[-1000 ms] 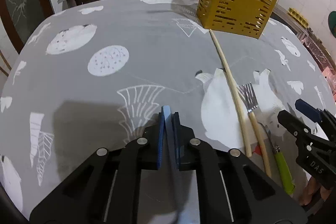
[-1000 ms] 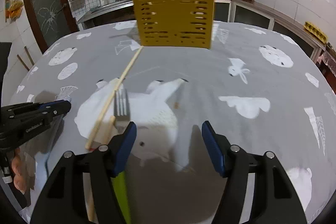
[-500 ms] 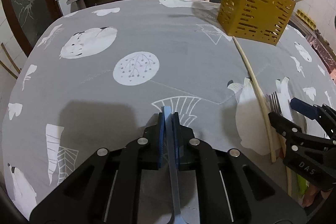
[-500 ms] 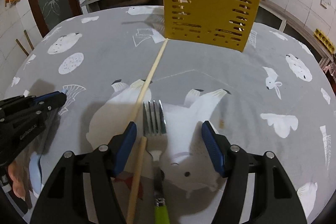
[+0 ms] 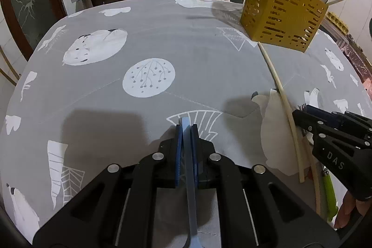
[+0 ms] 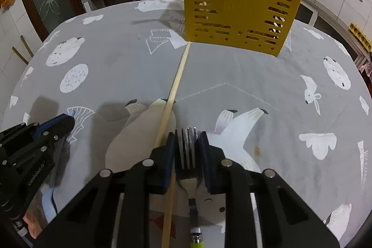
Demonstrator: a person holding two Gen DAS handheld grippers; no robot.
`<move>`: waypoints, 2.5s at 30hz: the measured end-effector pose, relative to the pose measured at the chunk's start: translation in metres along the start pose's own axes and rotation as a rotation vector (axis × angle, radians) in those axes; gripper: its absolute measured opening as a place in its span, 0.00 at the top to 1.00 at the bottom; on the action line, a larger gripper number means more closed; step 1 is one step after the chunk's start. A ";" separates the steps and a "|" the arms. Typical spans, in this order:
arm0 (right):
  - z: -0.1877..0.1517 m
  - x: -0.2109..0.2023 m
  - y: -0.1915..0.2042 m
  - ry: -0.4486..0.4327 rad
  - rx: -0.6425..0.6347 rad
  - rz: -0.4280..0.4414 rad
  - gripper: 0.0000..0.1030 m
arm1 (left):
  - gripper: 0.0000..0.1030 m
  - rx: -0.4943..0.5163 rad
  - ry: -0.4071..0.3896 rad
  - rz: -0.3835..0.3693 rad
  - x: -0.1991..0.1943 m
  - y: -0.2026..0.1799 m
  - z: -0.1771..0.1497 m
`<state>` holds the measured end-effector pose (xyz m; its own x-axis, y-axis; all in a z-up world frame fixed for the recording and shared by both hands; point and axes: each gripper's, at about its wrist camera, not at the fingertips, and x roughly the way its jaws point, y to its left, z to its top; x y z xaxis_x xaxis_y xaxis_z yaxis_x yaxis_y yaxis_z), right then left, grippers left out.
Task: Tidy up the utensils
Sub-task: 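Lift the blue spoon and the fork toward the yellow caddy, then carry the held spoon and fork over the yellow caddy with both grippers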
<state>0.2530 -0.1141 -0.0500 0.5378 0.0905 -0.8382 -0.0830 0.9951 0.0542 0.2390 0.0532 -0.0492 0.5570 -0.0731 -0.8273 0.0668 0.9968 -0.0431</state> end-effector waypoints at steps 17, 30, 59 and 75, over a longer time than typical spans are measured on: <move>0.008 -0.068 -0.055 -0.252 0.121 0.037 0.79 | 0.94 -0.028 -0.191 -0.043 -0.056 -0.011 0.017; 0.011 -0.120 -0.083 -0.469 0.180 0.029 0.79 | 0.94 -0.040 -0.373 -0.054 -0.105 -0.024 0.029; 0.035 -0.156 -0.089 -0.628 0.146 -0.016 0.79 | 0.94 -0.034 -0.504 -0.080 -0.122 -0.043 0.061; 0.067 -0.184 -0.098 -0.692 0.123 -0.031 0.79 | 0.94 0.015 -0.590 -0.138 -0.154 -0.070 0.095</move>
<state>0.2183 -0.2258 0.1352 0.9521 0.0265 -0.3046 0.0142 0.9913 0.1307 0.2267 -0.0084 0.1344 0.9069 -0.2115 -0.3645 0.1809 0.9766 -0.1164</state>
